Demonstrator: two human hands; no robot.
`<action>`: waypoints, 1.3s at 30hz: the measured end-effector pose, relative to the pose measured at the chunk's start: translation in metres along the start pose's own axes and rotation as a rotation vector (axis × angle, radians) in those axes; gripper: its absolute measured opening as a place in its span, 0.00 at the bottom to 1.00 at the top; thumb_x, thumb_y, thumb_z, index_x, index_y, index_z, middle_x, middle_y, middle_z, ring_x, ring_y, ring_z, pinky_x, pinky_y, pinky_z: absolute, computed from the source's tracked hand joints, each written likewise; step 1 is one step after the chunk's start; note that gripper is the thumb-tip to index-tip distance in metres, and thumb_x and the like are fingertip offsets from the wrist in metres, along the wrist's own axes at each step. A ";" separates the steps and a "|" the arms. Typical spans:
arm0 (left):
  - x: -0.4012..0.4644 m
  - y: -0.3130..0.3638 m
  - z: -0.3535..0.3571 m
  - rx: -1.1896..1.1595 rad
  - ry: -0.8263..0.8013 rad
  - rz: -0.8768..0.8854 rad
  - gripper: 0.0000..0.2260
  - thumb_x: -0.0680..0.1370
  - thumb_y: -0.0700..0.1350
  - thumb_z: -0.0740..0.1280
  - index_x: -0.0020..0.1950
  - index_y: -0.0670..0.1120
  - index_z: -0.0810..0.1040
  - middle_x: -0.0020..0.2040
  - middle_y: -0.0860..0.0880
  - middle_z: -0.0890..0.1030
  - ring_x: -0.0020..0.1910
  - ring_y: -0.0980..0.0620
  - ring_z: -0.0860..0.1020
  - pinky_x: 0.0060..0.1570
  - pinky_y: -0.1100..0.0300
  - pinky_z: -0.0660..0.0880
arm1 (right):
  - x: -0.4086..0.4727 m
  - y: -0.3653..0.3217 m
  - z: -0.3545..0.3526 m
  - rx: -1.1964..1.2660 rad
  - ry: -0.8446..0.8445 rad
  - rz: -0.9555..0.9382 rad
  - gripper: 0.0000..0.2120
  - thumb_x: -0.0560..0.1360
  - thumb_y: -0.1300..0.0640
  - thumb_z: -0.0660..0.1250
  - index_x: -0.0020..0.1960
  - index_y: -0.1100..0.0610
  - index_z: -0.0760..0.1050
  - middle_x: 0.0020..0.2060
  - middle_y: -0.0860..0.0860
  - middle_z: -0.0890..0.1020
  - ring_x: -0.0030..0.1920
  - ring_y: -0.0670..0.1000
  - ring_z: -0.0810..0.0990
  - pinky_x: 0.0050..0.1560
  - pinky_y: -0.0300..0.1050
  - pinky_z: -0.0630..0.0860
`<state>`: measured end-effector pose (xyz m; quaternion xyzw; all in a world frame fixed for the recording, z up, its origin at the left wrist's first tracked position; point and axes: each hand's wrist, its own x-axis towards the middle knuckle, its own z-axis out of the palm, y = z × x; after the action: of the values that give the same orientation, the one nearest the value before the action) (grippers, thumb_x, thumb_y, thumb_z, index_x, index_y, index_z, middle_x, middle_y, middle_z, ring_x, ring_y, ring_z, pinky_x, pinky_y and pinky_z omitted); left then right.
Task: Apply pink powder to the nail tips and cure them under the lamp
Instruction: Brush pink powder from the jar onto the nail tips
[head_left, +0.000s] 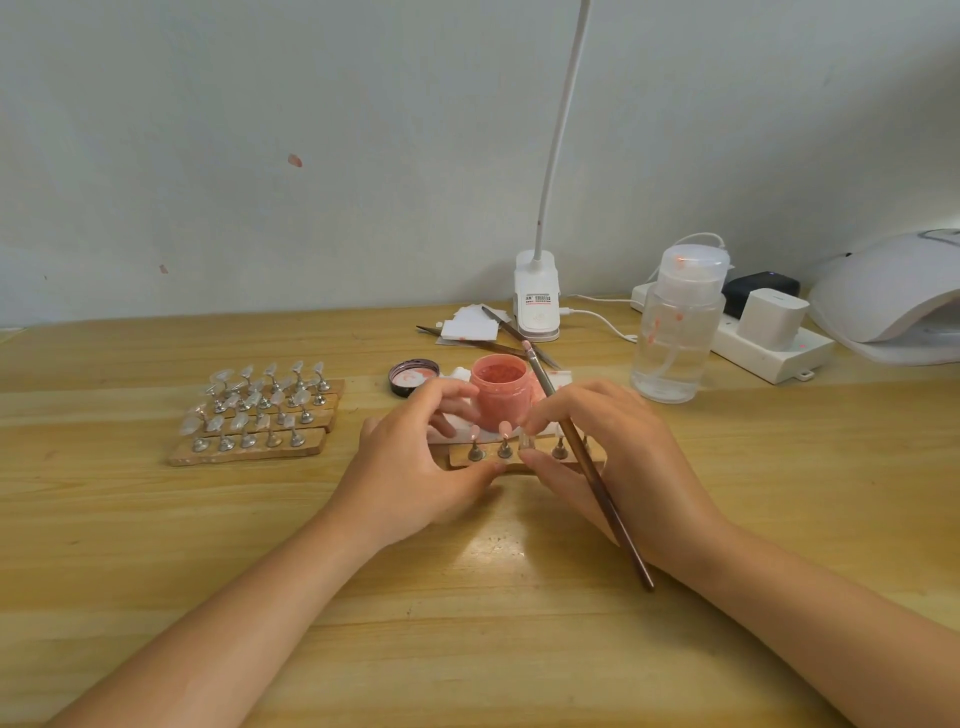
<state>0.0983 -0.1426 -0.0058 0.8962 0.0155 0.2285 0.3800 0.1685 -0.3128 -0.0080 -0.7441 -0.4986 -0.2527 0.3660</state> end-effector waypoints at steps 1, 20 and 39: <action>-0.001 0.002 0.000 0.025 0.034 0.044 0.23 0.62 0.60 0.75 0.51 0.62 0.68 0.47 0.63 0.76 0.47 0.63 0.73 0.58 0.49 0.68 | 0.000 -0.001 0.001 0.028 0.015 0.006 0.08 0.68 0.57 0.73 0.46 0.54 0.77 0.45 0.38 0.74 0.48 0.42 0.74 0.46 0.34 0.70; -0.002 0.005 0.000 0.082 0.220 0.402 0.07 0.70 0.51 0.67 0.39 0.49 0.80 0.38 0.61 0.76 0.36 0.64 0.70 0.41 0.56 0.66 | 0.002 -0.020 0.008 0.211 0.146 0.062 0.08 0.70 0.53 0.70 0.48 0.54 0.77 0.45 0.45 0.80 0.47 0.43 0.77 0.51 0.31 0.70; 0.001 0.003 -0.002 -0.164 0.239 0.193 0.12 0.71 0.35 0.70 0.45 0.53 0.80 0.41 0.61 0.79 0.27 0.58 0.67 0.32 0.65 0.68 | 0.080 0.017 -0.012 0.323 -0.017 0.514 0.10 0.73 0.52 0.68 0.38 0.57 0.74 0.24 0.47 0.79 0.24 0.41 0.75 0.27 0.30 0.72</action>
<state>0.0979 -0.1429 -0.0024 0.8259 -0.0441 0.3695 0.4236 0.2145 -0.2818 0.0538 -0.7801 -0.3307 -0.0630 0.5274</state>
